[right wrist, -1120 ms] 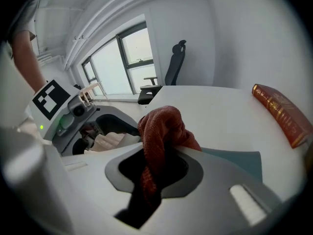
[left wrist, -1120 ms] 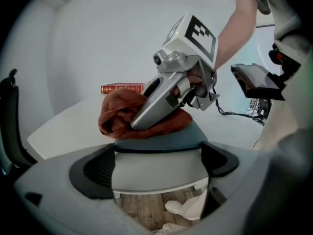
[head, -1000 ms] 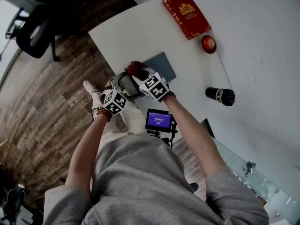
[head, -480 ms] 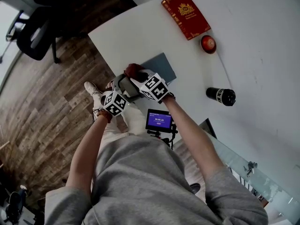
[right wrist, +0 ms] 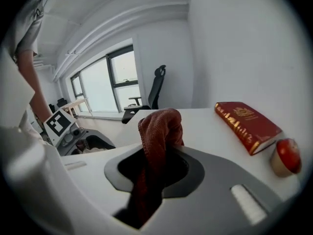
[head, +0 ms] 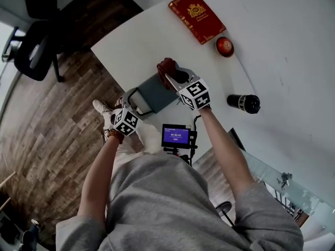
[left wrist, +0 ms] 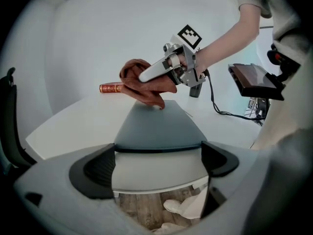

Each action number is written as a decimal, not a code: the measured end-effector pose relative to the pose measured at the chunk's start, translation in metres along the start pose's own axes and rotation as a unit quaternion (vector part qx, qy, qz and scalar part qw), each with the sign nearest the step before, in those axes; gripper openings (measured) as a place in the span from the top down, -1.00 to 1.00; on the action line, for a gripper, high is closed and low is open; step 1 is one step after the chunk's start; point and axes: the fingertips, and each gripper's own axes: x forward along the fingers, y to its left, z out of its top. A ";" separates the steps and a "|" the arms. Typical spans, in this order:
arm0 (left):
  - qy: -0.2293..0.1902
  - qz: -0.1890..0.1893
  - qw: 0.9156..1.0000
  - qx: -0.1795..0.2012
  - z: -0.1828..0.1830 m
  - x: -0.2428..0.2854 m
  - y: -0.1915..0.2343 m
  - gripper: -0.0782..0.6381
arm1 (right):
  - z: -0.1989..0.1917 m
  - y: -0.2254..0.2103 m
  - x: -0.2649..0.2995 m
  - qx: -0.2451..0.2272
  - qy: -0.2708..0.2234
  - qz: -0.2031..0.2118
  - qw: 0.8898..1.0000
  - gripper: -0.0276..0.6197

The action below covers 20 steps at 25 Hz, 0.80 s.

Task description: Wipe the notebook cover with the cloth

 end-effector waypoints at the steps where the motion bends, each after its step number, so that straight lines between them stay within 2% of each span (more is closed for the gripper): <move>1: 0.001 0.000 1.000 0.000 0.000 0.000 0.000 -0.73 | -0.003 -0.015 -0.008 0.005 0.001 -0.018 1.000 0.64; 5: 0.003 -0.002 1.000 0.000 0.000 0.001 -0.001 -0.73 | -0.020 -0.067 -0.038 0.004 0.025 -0.083 0.996 0.64; 8: 0.004 -0.001 1.000 0.000 0.000 -0.001 0.000 -0.73 | -0.039 -0.084 -0.043 -0.007 0.061 -0.109 0.992 0.64; 14: 0.006 -0.001 1.000 0.000 0.000 0.000 0.000 -0.73 | -0.078 -0.080 -0.016 -0.002 0.118 -0.104 0.988 0.64; 20: 0.004 0.005 1.000 0.000 -0.001 0.001 0.001 -0.73 | -0.082 -0.076 -0.007 0.022 0.103 -0.112 0.988 0.67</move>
